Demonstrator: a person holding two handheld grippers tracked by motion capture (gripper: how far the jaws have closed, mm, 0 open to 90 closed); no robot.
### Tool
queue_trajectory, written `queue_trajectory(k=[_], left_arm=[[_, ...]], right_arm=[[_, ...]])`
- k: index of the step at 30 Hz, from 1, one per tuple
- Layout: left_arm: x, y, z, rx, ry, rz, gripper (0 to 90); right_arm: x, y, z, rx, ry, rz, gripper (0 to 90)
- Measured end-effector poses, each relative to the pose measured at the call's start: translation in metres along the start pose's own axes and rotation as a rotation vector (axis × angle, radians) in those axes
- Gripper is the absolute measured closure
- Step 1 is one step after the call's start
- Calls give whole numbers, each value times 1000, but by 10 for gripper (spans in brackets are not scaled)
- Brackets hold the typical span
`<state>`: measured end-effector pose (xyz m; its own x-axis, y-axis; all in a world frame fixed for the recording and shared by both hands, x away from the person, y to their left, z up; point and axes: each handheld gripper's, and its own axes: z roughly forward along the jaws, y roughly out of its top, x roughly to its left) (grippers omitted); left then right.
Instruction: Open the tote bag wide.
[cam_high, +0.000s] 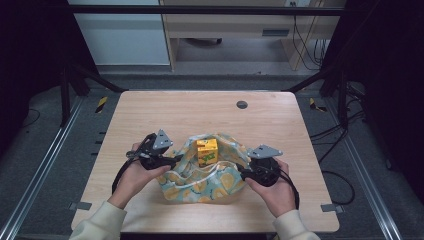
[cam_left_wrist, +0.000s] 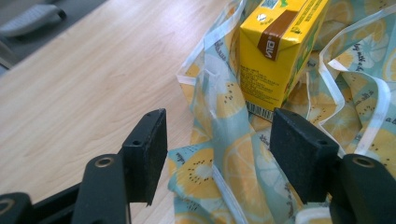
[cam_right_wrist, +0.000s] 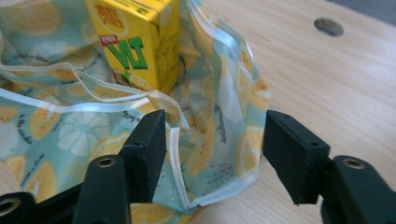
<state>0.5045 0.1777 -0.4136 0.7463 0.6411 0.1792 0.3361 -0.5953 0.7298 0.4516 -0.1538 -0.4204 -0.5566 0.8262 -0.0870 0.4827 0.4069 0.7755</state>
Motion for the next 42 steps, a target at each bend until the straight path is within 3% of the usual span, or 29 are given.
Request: queue_trajectory(k=[7, 13, 16, 22, 25, 30, 33, 42], left_arm=[[-5, -1, 18, 24, -10, 12, 382], [-7, -6, 23, 31, 3, 34, 563], [-3, -8, 23, 25, 4, 14, 653], [2, -10, 24, 27, -12, -6, 839], [5, -8, 23, 14, 4, -20, 875], [15, -3, 25, 11, 48, -44, 885], [20, -2, 31, 26, 51, -66, 886], [22, -8, 49, 89, 55, -64, 890]], right_arm=[[6, -13, 12, 48, 11, 51, 247], [11, -30, 19, 88, 15, 72, 254], [12, -34, 21, 100, 25, 76, 317], [12, -37, 24, 109, 61, 33, 705], [7, -37, 24, 102, 57, 27, 815], [-10, -31, 23, 87, 13, 28, 860], [-21, -30, 28, 102, -10, 26, 868], [-30, -39, 40, 134, 10, 49, 877]])
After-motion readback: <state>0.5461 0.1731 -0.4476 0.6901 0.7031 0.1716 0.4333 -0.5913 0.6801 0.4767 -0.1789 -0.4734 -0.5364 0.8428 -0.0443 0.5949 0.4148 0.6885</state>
